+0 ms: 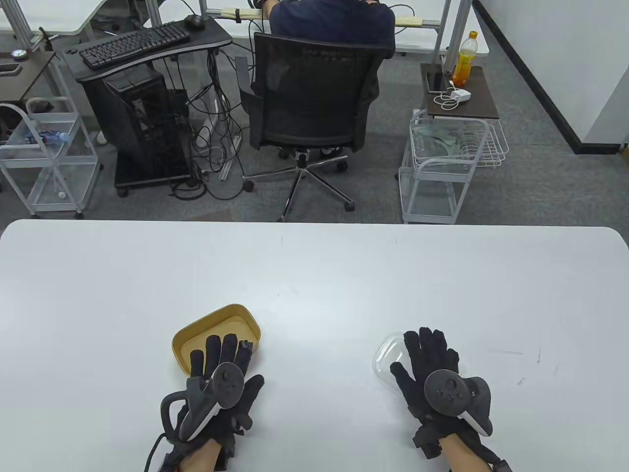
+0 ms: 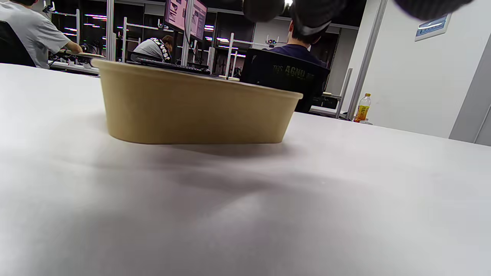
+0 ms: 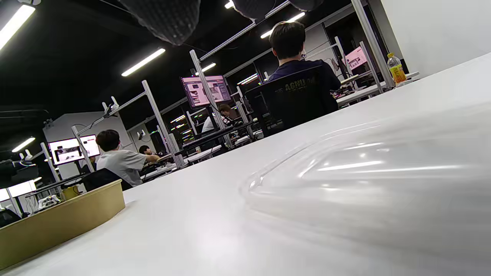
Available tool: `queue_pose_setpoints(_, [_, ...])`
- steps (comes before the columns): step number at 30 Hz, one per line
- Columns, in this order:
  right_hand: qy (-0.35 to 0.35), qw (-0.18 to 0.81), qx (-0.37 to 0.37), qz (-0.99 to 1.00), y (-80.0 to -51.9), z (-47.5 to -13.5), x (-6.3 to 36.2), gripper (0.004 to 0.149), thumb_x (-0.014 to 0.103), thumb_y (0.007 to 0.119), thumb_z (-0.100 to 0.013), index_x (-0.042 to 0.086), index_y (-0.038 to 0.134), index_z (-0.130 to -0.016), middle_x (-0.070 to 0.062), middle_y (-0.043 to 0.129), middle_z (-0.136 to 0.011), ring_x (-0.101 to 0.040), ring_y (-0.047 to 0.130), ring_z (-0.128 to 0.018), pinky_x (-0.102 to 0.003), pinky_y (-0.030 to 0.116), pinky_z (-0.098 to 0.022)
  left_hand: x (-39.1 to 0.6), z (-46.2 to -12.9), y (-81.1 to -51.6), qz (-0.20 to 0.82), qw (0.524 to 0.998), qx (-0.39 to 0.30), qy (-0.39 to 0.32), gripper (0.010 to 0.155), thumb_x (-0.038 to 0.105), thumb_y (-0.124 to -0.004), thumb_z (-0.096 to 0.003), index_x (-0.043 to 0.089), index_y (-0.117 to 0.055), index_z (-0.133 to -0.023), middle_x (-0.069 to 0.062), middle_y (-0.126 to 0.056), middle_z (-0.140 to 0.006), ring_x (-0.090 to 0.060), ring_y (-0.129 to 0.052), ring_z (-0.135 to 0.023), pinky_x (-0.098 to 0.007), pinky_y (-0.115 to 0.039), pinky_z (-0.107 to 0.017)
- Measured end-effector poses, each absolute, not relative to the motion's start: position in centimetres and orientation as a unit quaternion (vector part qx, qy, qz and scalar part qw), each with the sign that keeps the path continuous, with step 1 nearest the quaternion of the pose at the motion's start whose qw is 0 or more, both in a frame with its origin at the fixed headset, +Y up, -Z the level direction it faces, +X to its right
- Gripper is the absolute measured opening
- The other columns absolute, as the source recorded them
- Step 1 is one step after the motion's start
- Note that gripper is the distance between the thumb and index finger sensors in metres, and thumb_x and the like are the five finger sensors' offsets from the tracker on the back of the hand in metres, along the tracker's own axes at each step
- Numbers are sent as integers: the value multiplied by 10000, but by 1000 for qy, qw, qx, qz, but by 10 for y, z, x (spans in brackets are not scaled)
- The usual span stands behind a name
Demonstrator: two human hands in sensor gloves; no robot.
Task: Cover the takeout box
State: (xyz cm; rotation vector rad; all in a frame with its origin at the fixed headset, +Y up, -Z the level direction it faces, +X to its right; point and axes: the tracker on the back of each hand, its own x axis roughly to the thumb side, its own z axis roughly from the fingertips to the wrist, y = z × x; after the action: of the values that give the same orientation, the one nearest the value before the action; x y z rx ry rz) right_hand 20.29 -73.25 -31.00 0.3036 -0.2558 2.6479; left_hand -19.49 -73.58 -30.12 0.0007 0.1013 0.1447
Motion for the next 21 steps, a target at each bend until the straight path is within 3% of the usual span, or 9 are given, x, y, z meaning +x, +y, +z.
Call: queue_pose_setpoints(21, [-88, 243, 96, 961, -731, -311, 207, 682, 426, 672, -624, 12, 483, -1132, -373, 402, -1147, -591, 337, -1014, -787, 372, -613, -216, -307, -734, 91, 991, 3, 96, 728, 768, -617, -339, 555, -520, -1028, 227, -422, -1238, -80, -297, -1195, -312, -179, -841])
